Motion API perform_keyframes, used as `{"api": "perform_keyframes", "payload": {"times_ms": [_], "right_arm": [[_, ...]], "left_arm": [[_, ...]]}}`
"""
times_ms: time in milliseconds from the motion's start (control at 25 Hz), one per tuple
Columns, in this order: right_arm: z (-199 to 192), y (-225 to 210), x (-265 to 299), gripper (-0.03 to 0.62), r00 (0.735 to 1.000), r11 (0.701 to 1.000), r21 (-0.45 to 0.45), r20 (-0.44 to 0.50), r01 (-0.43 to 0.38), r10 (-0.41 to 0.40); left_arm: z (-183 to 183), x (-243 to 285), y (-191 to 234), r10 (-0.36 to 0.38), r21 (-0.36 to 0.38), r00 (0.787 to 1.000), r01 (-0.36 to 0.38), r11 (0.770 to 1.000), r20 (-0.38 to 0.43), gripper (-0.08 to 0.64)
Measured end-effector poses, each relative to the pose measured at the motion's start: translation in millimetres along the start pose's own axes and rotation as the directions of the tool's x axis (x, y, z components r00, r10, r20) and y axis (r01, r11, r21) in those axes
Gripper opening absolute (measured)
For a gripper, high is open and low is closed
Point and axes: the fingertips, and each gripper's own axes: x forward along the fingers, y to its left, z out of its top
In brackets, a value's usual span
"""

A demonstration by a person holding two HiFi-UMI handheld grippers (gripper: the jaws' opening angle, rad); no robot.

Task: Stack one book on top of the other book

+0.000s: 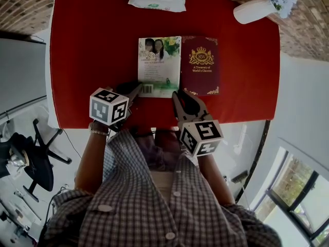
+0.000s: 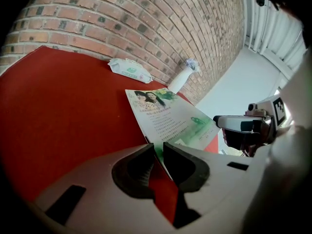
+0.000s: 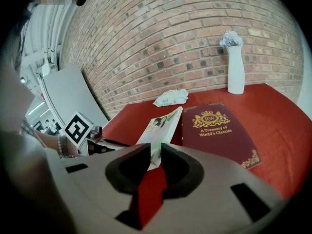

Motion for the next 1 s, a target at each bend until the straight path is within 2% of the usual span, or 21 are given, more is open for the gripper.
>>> {"api": "perform_keyframes", "payload": {"times_ms": [280,360,480,600,640,720,760,1000], "right_arm": [[-20,-39,0,0.063,0.997,0.997,0.023,-0.004,0.071,-0.071],[-26,-51,0,0.012,0.995,0.993,0.050,0.002,0.103,-0.103],[-33,-62,-9,0.012,0.990,0.980,0.145,0.027,0.132,-0.138],[-42,-62,-21,0.017,0.991,0.946,0.307,0.046,0.105,-0.125],[-46,-60,-23,0.037,0.992,0.930,0.356,0.050,0.087,-0.112],[-57,-53,-21,0.130,0.996,0.899,0.437,0.049,0.043,-0.071],[-62,-50,-18,0.147,0.998,0.885,0.466,0.046,0.026,-0.053],[-70,-38,12,0.183,0.998,0.844,0.536,0.055,-0.017,-0.015]], "left_arm": [[-3,16,-14,-0.008,0.068,0.999,0.012,0.998,-0.054,0.067],[-6,19,-16,-0.009,0.084,0.997,0.015,0.996,-0.074,0.067],[-7,19,-16,-0.008,0.093,0.997,0.015,0.996,-0.083,0.067],[-7,19,-16,-0.005,0.093,0.997,0.013,0.996,-0.082,0.067],[-7,19,-16,-0.004,0.093,0.997,0.012,0.996,-0.082,0.067],[-7,18,-16,-0.003,0.092,0.997,0.011,0.996,-0.083,0.067],[-7,18,-16,-0.004,0.091,0.997,0.012,0.996,-0.083,0.067],[-6,18,-14,-0.016,0.082,0.996,0.024,0.996,-0.088,0.067]]}}
